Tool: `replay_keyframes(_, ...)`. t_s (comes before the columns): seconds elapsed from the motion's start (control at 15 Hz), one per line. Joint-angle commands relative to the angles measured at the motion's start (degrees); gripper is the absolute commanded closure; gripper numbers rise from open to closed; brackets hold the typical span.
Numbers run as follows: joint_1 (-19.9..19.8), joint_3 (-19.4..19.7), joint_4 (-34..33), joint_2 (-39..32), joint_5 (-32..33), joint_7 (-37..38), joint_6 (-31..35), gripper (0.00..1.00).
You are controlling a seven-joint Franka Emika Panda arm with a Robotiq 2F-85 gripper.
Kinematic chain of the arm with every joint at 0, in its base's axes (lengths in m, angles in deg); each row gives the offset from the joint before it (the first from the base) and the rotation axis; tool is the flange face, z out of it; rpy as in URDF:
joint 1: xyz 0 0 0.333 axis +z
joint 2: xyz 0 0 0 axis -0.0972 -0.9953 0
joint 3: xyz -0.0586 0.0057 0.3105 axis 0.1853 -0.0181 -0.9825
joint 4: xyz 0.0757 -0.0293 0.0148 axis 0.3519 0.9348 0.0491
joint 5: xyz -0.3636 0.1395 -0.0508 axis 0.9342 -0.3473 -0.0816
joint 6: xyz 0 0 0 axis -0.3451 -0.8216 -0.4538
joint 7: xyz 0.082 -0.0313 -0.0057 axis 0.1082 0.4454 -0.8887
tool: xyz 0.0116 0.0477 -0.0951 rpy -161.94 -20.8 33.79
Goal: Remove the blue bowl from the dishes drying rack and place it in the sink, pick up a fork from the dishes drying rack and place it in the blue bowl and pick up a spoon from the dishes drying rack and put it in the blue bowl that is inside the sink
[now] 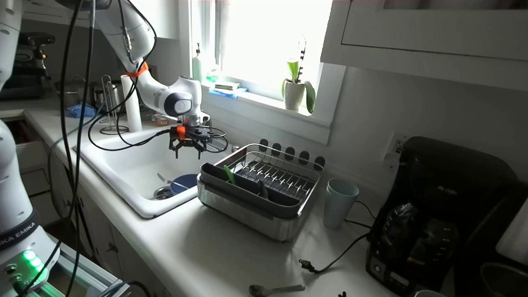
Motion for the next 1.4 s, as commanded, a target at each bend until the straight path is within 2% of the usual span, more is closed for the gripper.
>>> replay_keyframes(0.0,-0.9,2.4,1.3,7.4,3.1,4.1,-5.7,0.0)
replay_keyframes(0.27,-1.1,6.3,3.5,17.3,7.4,8.1,-11.8,0.0)
replay_keyframes(0.6,-3.4,12.1,3.8,27.5,22.2,16.7,-22.8,0.0)
replay_keyframes(0.67,-4.1,13.0,3.8,28.8,22.0,14.3,-24.9,0.0)
replay_keyframes(0.8,-6.0,14.8,4.0,31.6,26.0,16.9,-28.3,0.0)
replay_keyframes(1.07,-9.4,19.1,5.9,35.1,25.4,18.0,-30.2,0.0)
replay_keyframes(1.13,-7.8,18.3,3.4,32.4,24.3,15.6,-29.8,0.0)
replay_keyframes(1.33,-9.3,19.9,4.5,33.7,24.4,15.9,-29.9,0.0)
